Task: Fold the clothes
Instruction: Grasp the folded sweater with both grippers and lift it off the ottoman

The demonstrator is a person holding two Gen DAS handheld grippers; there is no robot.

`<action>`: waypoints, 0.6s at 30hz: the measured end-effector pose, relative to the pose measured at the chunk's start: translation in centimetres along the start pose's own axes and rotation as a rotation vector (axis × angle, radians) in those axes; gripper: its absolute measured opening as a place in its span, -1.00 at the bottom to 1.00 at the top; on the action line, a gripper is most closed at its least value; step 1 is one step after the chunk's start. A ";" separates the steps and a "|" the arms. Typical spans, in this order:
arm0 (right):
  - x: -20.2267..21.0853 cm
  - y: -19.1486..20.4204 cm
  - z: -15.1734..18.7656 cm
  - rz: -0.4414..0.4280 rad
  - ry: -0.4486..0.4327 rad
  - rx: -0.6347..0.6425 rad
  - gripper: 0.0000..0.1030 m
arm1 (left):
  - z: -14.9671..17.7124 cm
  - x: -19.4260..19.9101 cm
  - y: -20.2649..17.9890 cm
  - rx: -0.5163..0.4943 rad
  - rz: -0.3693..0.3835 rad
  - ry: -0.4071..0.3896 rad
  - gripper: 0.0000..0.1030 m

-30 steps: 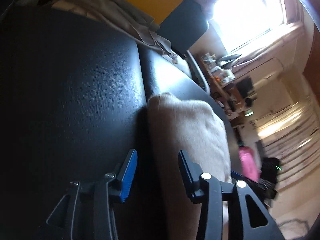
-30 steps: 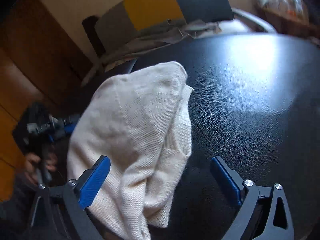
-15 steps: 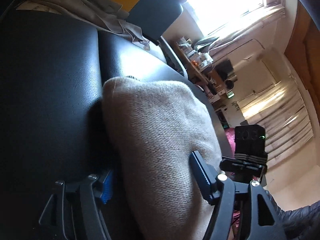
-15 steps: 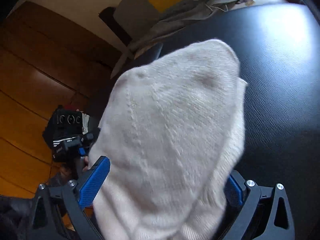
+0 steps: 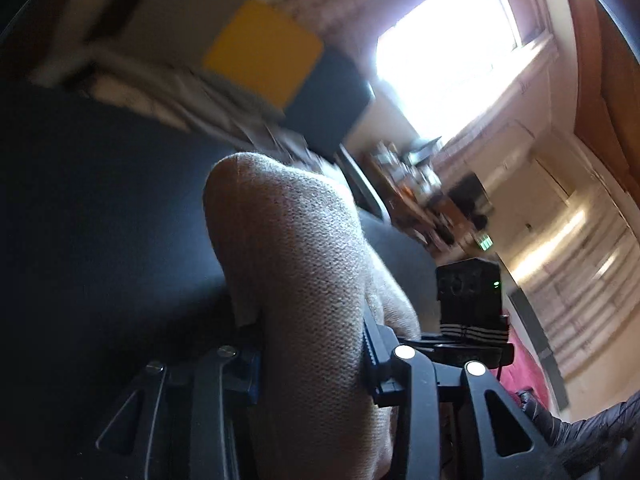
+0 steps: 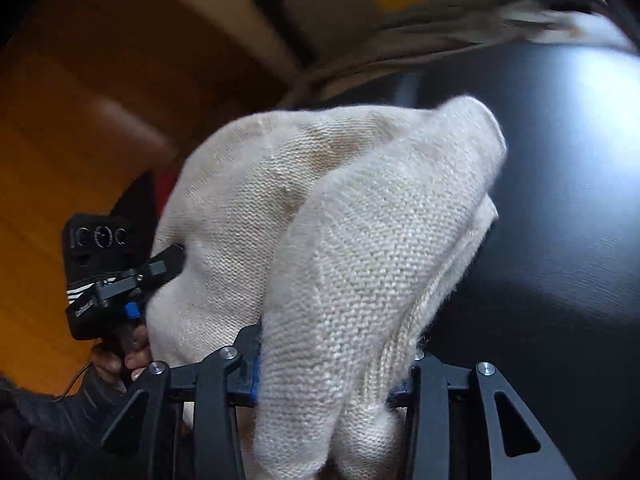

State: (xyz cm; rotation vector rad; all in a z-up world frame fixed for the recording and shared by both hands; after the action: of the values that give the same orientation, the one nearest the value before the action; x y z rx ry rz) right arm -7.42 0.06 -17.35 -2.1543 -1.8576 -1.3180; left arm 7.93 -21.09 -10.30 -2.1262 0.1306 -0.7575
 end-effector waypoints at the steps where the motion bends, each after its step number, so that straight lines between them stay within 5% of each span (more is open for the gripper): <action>1: -1.3 1.4 -1.0 -0.035 0.001 0.023 -0.19 | -0.6 2.4 0.4 0.002 -0.015 -0.047 -0.28; 13: -15.4 31.0 -24.6 -0.450 -0.098 0.547 -0.20 | -11.8 32.8 4.3 0.077 -0.339 -0.631 -0.26; 16: -20.6 36.5 -29.1 -0.473 -0.060 0.609 -0.19 | -14.6 40.4 5.3 0.112 -0.434 -0.764 -0.25; 18: -25.6 38.9 -31.0 -0.447 0.017 0.625 -0.17 | -16.4 42.1 10.5 0.251 -0.508 -0.743 -0.25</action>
State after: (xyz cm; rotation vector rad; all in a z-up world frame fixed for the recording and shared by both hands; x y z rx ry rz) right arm 7.96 -47.91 7.03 -1.4665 -2.4089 -0.6273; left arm 34.66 -53.69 9.01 -2.0711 -0.8762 -0.1909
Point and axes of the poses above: each gripper's, at about its wrist camera, not at the fingertips, and x roughly against the way its jaws point, y to its left, z to its underside, the point moved 4 cm from there along -x, roughly the way its jaws point, and after that the axes turned 15 degrees about x, right-handed, at the moved point
